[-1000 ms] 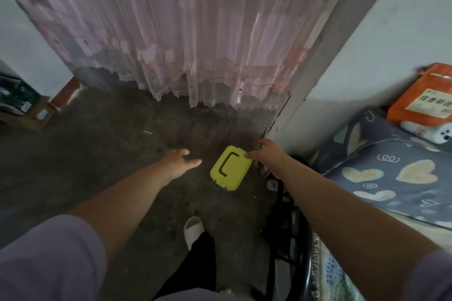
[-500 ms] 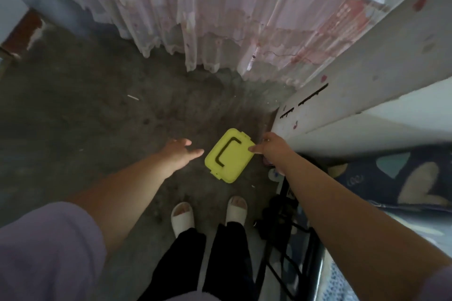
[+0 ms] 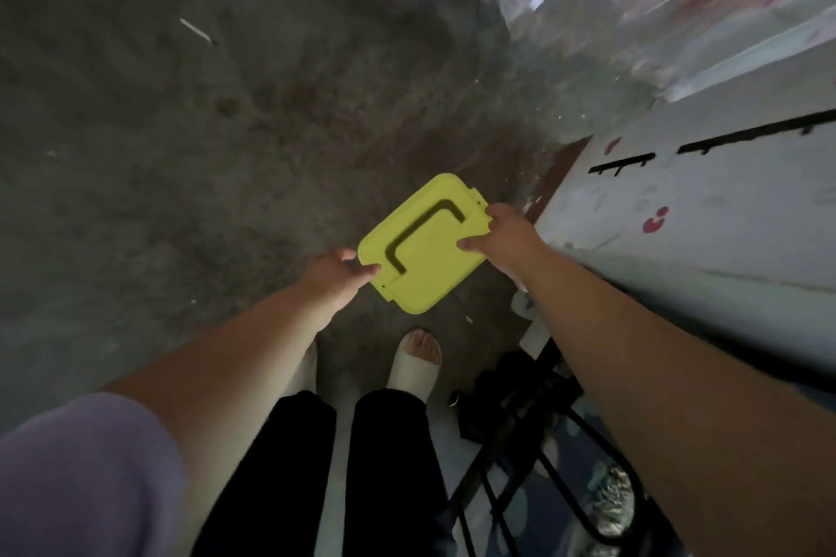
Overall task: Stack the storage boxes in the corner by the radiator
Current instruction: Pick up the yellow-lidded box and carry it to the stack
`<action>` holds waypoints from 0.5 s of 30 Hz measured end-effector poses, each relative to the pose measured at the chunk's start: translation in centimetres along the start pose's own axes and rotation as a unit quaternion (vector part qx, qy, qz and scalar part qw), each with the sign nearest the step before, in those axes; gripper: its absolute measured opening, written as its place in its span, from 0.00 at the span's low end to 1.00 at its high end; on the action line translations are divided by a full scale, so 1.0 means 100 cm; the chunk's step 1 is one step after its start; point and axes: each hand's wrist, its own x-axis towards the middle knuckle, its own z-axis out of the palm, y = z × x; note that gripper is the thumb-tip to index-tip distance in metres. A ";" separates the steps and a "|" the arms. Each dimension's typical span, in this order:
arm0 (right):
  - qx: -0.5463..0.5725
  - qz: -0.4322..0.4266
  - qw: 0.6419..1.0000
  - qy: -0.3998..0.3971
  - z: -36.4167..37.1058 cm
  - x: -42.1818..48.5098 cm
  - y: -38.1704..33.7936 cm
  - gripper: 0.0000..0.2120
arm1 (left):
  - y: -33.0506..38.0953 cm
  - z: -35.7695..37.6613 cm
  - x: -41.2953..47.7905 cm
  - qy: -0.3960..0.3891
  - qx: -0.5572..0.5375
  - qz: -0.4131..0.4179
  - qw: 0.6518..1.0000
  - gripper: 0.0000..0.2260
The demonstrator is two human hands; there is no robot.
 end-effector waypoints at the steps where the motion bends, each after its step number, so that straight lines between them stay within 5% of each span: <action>1: -0.025 -0.006 1.000 0.000 0.003 0.019 0.004 0.42 | -0.004 0.010 0.018 -0.001 -0.005 -0.010 1.000 0.30; 9: -0.161 -0.036 0.986 0.016 0.030 0.122 0.027 0.47 | -0.044 0.063 0.124 0.070 0.038 -0.052 0.995 0.37; 15: -0.197 -0.020 0.980 0.028 0.042 0.178 0.049 0.51 | -0.071 0.097 0.170 0.036 -0.164 -0.143 0.975 0.44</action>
